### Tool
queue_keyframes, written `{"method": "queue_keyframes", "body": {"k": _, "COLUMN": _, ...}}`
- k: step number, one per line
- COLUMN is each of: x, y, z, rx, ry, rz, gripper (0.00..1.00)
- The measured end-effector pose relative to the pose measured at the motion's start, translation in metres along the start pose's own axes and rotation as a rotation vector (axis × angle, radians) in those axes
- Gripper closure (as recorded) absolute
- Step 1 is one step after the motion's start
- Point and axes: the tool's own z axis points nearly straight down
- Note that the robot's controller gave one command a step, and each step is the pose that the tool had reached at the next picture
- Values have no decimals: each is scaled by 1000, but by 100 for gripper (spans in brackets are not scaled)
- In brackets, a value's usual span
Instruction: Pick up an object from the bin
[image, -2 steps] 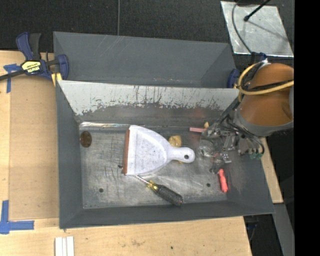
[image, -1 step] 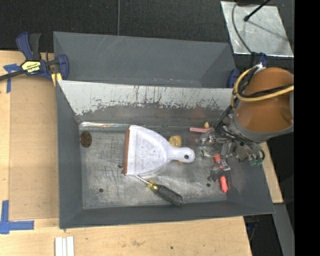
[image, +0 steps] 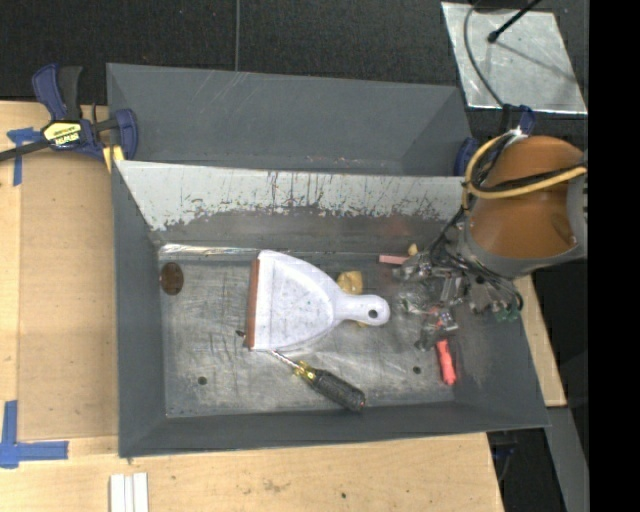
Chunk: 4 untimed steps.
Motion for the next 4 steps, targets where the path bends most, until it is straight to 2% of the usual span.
{"method": "queue_keyframes", "body": {"k": 1, "x": 0, "y": 26, "z": 9, "rx": -6, "ry": 21, "rz": 126, "gripper": 0}}
{"method": "queue_keyframes", "body": {"k": 2, "x": -6, "y": 26, "z": -14, "rx": -5, "ry": 9, "rz": -98, "gripper": 0}}
{"method": "queue_keyframes", "body": {"k": 3, "x": 7, "y": 44, "z": -17, "rx": -5, "ry": 11, "rz": -181, "gripper": 0}}
{"method": "queue_keyframes", "body": {"k": 4, "x": -28, "y": 70, "z": 20, "rx": -2, "ry": 0, "rz": -148, "gripper": 0}}
